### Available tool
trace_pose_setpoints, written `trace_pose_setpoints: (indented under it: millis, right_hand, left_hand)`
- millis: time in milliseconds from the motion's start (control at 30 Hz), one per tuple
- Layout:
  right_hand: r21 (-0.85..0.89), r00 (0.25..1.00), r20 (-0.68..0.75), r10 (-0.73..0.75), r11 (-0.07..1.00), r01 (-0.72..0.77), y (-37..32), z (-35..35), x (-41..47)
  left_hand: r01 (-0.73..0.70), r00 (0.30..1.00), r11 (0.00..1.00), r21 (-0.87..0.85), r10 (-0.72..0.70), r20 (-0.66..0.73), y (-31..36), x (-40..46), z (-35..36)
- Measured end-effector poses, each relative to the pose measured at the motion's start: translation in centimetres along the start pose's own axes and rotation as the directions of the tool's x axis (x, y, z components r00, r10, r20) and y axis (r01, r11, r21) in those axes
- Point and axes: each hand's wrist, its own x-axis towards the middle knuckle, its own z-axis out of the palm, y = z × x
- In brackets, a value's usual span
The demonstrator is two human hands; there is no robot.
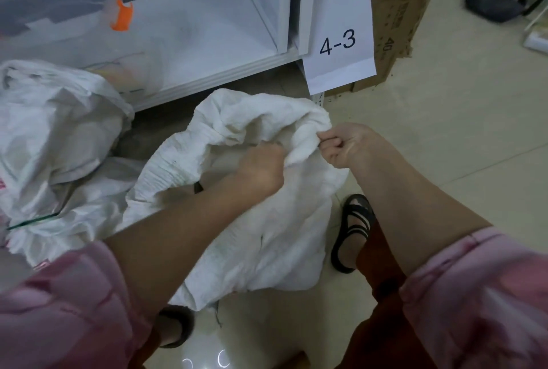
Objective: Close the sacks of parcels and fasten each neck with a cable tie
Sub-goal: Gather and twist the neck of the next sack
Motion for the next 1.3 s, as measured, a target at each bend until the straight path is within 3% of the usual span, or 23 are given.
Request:
trace_pose_setpoints:
  millis: [67,133,167,200,267,300,367,433,600,667,733,767,833,867,933,1000,1133,1200,1300]
  right_hand:
    - [0.041,0.999,-0.031,-0.006,0.999,0.007,0.2,0.2,-0.1]
    - [0.000,0.996,-0.083,-0.037,0.999,0.037,0.6,0.9,-0.1]
    - [-0.048,0.993,-0.096,-0.067,0.997,0.063,0.8,1.2,-0.1]
    - [-0.105,0.990,-0.101,-0.097,0.991,0.086,1.1,1.4,-0.2]
    - [-0.200,0.988,-0.092,-0.128,0.974,0.107,1.5,1.3,-0.4]
    - [-0.229,0.989,-0.072,-0.127,0.967,0.108,1.6,1.0,-0.6]
    - [-0.262,0.992,-0.018,-0.123,0.958,0.114,1.7,0.3,-1.2]
    - [-0.290,0.991,0.028,-0.129,0.948,0.132,1.7,-0.3,-1.2]
    - [-0.377,0.979,0.170,-0.116,0.910,0.173,1.6,-1.8,0.1]
    - [-0.424,0.972,0.214,-0.099,0.887,0.184,1.4,-3.1,0.3]
    - [-0.488,0.976,0.196,-0.095,0.854,0.181,0.9,-3.9,0.3]
    - [-0.563,0.982,0.141,-0.125,0.806,0.184,0.6,-3.6,0.0]
    - [-0.808,0.945,-0.009,-0.326,0.559,0.186,-0.2,-1.8,-1.3]
    - [-0.899,0.872,-0.037,-0.488,0.398,0.184,-0.5,-0.5,-2.1]
    - [-0.953,0.678,0.084,-0.730,0.140,0.269,-0.9,2.8,-3.8]
    - [-0.957,0.590,0.220,-0.777,-0.056,0.284,0.0,5.5,-5.3]
    - [-0.919,0.543,0.393,-0.742,-0.339,0.202,4.0,7.0,-4.0]
    - [-0.921,0.530,0.390,-0.753,-0.332,0.206,4.7,6.4,-2.7]
    - [-0.957,0.638,0.219,-0.738,-0.034,0.290,3.1,5.2,-1.2]
  left_hand:
    - [-0.081,0.960,0.940,0.330,0.163,-0.228,0.7,-1.4,1.7]
    - [-0.119,0.921,0.888,0.444,0.266,-0.285,1.9,-3.2,2.1]
    - [-0.150,0.931,0.893,0.425,0.272,-0.244,2.5,-3.8,2.3]
    - [-0.237,0.942,0.933,0.271,0.289,-0.171,3.0,-4.0,2.6]
    - [-0.244,0.965,0.952,-0.183,0.257,0.051,3.8,-4.0,2.3]
    - [-0.223,0.975,0.931,-0.290,0.218,-0.049,3.6,-3.5,1.7]
    - [-0.195,0.919,0.958,-0.209,0.104,-0.381,1.9,-1.4,0.7]
    - [-0.159,0.869,0.978,-0.135,0.073,-0.490,-0.4,1.0,0.1]
    - [-0.215,0.959,0.932,-0.293,0.145,-0.244,-2.0,3.9,-2.0]
    - [-0.155,0.988,0.929,-0.336,0.145,-0.053,-2.5,4.5,-3.6]
    - [0.003,0.972,0.886,-0.463,0.107,0.210,-3.3,4.9,-5.6]
    - [0.092,0.955,0.864,-0.496,0.065,0.290,-3.6,5.2,-6.3]
    - [0.178,0.949,0.895,-0.410,-0.046,0.312,-3.6,6.4,-7.0]
    - [0.181,0.952,0.930,-0.320,-0.085,0.293,-3.2,7.0,-7.2]
    - [0.157,0.954,0.977,-0.147,-0.112,0.277,-1.8,7.2,-7.5]
    - [0.147,0.960,0.980,-0.136,-0.108,0.258,-0.9,7.4,-7.7]
    - [0.235,0.927,0.922,-0.307,-0.117,0.358,-1.1,7.6,-7.8]
    - [0.223,0.937,0.932,-0.284,-0.126,0.325,-1.4,7.4,-7.8]
    - [0.032,0.999,0.980,-0.197,-0.023,0.047,-2.2,7.0,-7.1]
